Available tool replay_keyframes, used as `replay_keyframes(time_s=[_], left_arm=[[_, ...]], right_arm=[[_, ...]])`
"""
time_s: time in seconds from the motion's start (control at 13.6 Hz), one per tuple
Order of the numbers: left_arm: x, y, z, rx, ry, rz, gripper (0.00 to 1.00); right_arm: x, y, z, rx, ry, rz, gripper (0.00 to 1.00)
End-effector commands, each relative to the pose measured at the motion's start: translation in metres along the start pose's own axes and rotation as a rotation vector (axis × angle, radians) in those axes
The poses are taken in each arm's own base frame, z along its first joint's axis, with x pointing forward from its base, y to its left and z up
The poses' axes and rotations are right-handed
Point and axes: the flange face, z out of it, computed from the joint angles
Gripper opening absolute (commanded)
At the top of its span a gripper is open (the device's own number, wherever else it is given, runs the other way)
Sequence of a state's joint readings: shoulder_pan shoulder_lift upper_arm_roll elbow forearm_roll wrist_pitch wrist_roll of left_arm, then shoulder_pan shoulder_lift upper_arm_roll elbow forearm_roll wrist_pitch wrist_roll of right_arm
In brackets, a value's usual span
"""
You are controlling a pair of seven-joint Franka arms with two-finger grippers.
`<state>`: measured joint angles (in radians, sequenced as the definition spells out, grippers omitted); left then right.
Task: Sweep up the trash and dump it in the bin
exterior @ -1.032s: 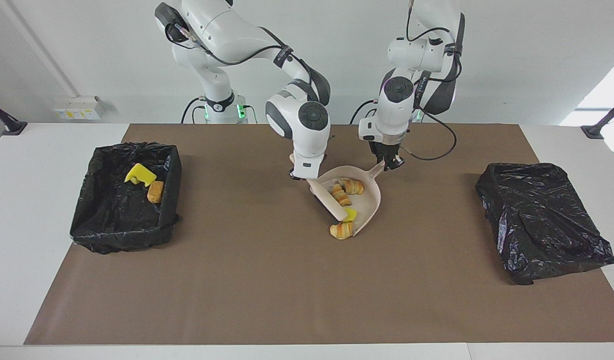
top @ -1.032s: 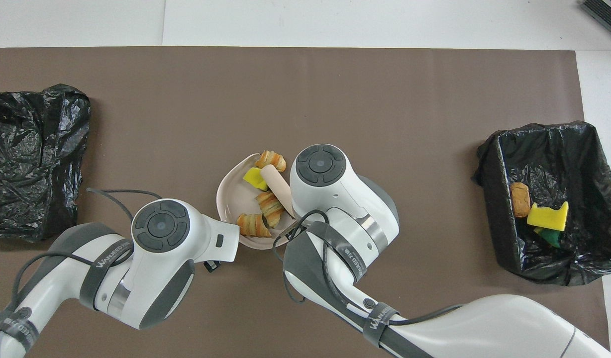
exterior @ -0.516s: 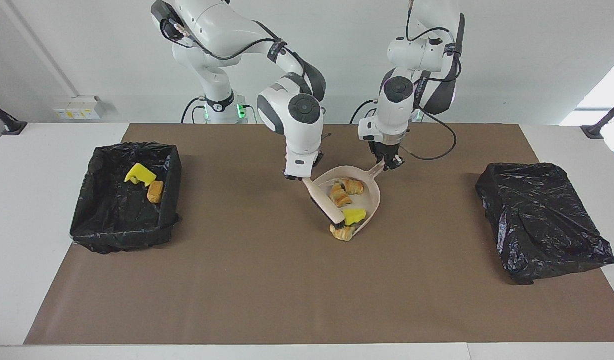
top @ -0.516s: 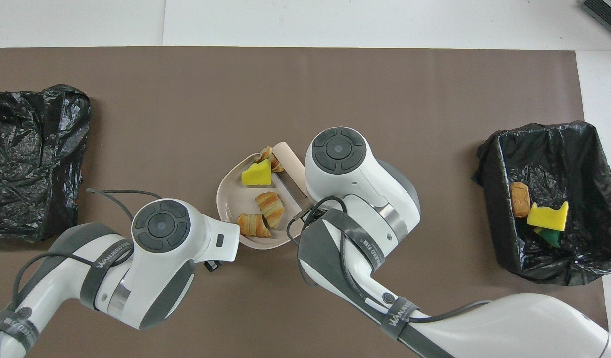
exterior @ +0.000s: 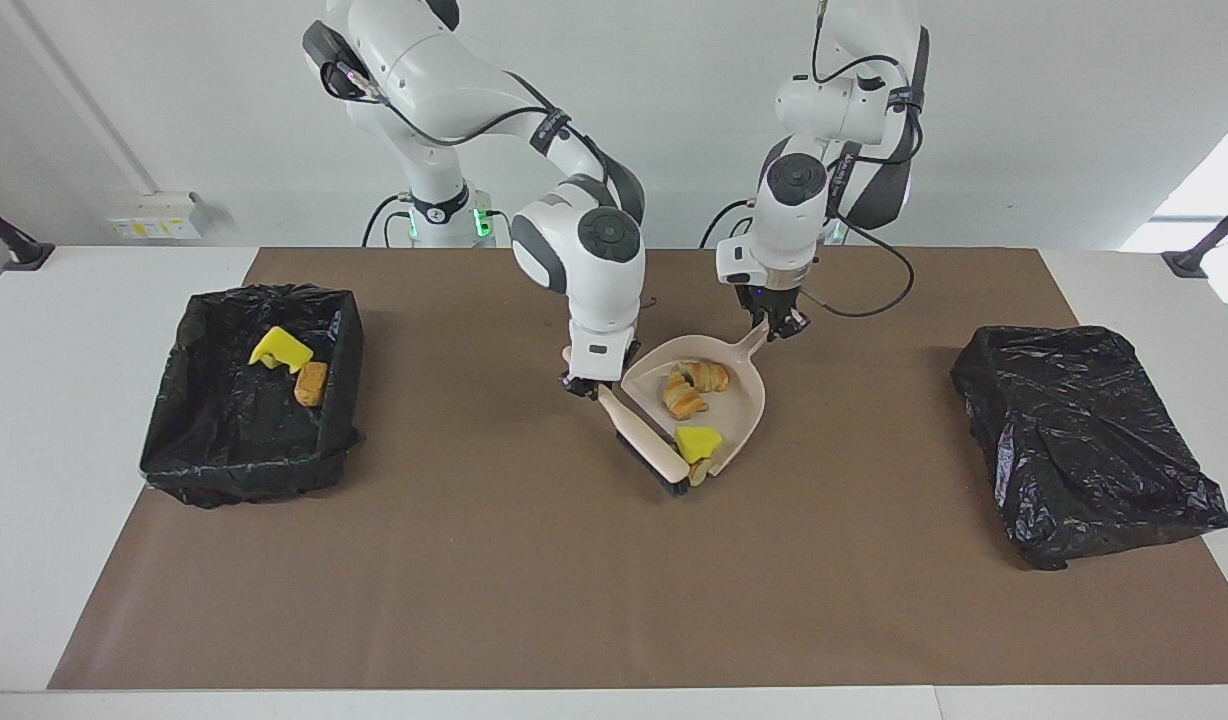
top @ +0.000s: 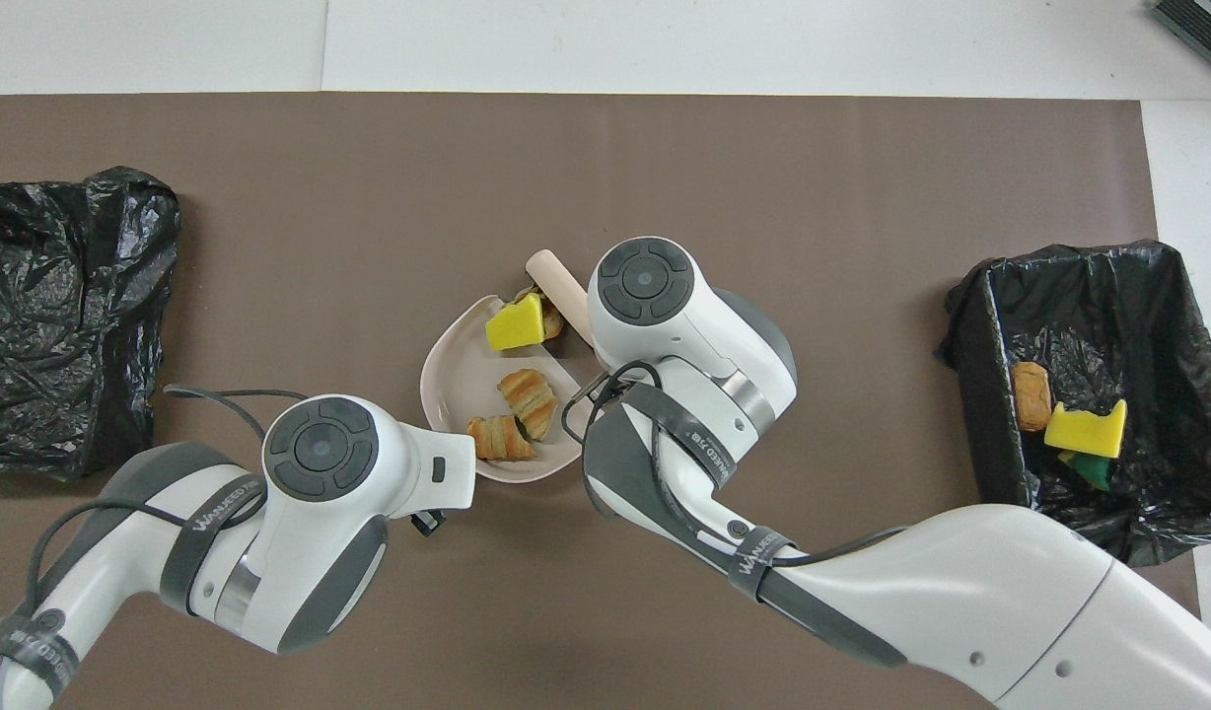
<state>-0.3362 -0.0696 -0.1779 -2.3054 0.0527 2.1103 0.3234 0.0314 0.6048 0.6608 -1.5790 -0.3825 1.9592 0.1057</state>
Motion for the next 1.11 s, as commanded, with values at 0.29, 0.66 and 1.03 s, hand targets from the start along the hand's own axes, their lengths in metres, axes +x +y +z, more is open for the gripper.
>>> replay_keyframes(time_s=[0.29,0.66,1.03], left_arm=[[0.003,0.006,-0.002,-0.003,0.011,-0.047,0.0],[0.004,0.002,-0.009,0.003,0.028,0.004,0.0],[0.0,-0.01,-0.021,0.011,0.045,0.035,0.0]], right_arm=[[-0.027,-0.049,-0.001,0.086,-0.182,-0.142,0.0],[-0.043,-0.014,-0.007,0.103,-0.247,-0.099,0.0],[-0.082,0.064,-0.059,0.167,-0.261,0.0,0.0]])
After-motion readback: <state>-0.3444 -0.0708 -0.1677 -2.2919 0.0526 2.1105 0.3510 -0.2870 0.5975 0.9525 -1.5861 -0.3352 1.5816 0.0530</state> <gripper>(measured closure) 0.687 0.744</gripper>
